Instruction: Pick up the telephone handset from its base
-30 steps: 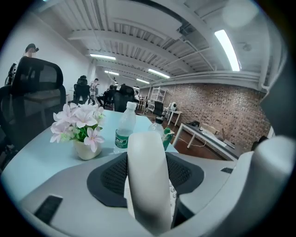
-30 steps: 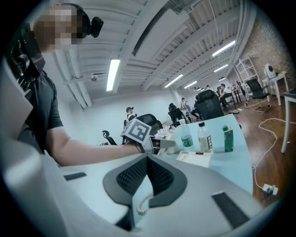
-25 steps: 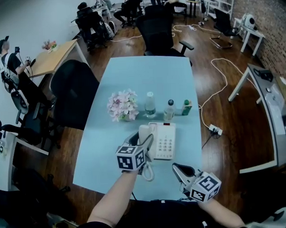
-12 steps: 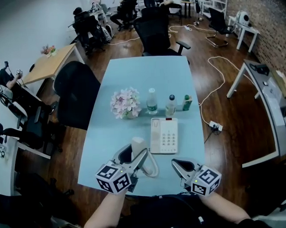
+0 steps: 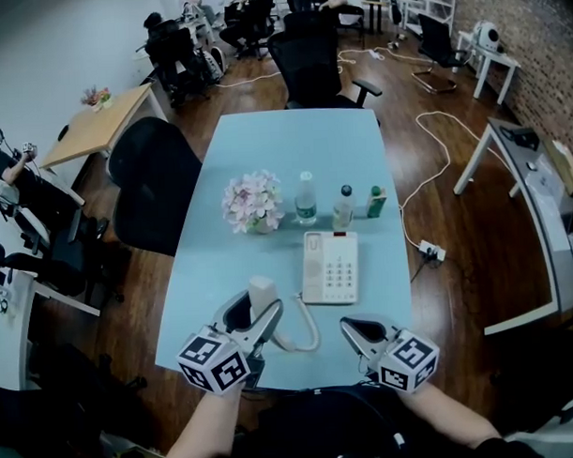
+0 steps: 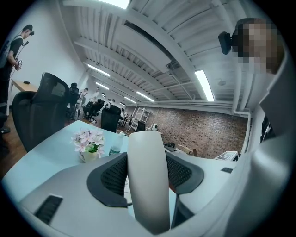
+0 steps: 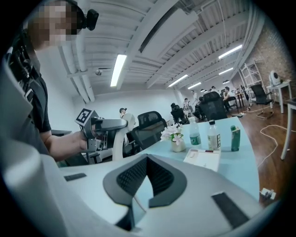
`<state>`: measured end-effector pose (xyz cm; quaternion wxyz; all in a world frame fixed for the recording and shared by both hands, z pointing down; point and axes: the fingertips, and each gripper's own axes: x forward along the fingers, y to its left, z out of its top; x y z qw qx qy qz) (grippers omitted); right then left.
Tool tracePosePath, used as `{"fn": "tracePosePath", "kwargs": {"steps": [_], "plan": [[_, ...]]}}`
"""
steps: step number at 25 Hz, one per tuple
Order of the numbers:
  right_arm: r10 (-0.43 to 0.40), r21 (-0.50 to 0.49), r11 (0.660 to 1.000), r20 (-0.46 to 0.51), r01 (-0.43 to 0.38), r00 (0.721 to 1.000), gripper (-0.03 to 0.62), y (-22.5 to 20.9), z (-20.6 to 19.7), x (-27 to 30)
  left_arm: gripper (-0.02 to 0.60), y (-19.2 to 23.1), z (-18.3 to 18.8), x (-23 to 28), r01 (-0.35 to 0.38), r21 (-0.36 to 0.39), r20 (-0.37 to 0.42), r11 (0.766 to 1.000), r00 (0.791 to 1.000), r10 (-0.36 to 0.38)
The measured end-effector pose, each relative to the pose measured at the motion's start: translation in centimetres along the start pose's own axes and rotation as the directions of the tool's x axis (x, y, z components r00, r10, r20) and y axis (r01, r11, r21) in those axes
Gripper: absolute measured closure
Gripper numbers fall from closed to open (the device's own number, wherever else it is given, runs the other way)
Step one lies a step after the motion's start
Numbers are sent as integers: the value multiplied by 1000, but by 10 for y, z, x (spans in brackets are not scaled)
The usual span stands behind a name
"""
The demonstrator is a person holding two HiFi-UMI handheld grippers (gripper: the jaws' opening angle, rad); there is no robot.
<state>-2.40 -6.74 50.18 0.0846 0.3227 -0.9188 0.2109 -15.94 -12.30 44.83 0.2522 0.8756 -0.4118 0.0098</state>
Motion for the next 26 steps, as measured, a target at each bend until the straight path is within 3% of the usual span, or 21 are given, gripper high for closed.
{"fn": "tracePosePath", "kwargs": {"steps": [26], "plan": [[8, -6, 1000, -11, -8, 1000, 582, 4, -2, -4, 339, -1, -10, 0, -21, 11, -20, 1000, 1000, 21]]}}
